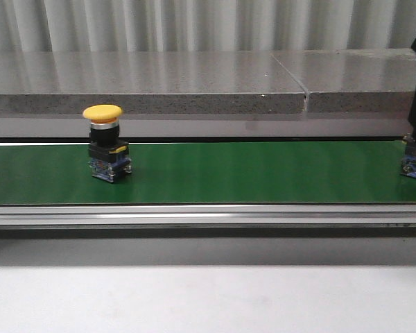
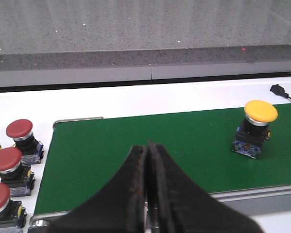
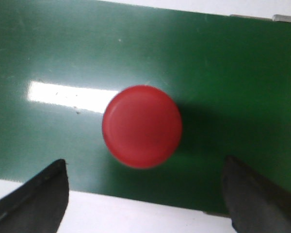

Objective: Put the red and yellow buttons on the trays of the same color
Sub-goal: 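Grasp the red button arriving at the belt end with the right gripper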

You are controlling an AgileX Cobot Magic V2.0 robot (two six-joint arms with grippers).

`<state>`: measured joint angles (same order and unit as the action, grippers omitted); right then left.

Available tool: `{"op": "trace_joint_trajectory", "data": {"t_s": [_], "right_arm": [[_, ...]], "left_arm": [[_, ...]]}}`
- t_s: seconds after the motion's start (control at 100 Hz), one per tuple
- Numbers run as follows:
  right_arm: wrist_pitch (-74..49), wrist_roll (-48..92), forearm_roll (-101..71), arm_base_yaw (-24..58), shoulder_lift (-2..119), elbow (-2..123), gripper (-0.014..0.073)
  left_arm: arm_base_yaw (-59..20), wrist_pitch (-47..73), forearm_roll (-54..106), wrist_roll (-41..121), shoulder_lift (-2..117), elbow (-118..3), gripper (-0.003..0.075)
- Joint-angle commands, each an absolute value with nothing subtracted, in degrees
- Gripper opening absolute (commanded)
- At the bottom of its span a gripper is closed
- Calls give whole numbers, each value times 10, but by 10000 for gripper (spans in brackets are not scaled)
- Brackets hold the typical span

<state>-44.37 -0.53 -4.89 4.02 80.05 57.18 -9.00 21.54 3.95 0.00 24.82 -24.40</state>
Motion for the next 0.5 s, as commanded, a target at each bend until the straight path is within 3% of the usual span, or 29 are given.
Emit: {"op": "trace_joint_trajectory", "data": {"t_s": [0.0, 0.12, 0.29, 0.37, 0.49], "right_arm": [[-408, -3, -33, 37, 809, 601, 631], [-395, -3, -27, 37, 832, 617, 548], [-405, -3, -26, 37, 842, 632, 220], [-415, -3, -26, 37, 842, 640, 109], [-430, -3, -22, 33, 842, 662, 91]], "left_arm": [[-93, 172, 44, -4, 250, -258, -20], [-93, 172, 44, -4, 250, -258, -20], [-93, 172, 44, -4, 250, -258, -20], [-93, 172, 44, -4, 250, -258, -20], [-93, 172, 44, -4, 250, -258, -20]]}}
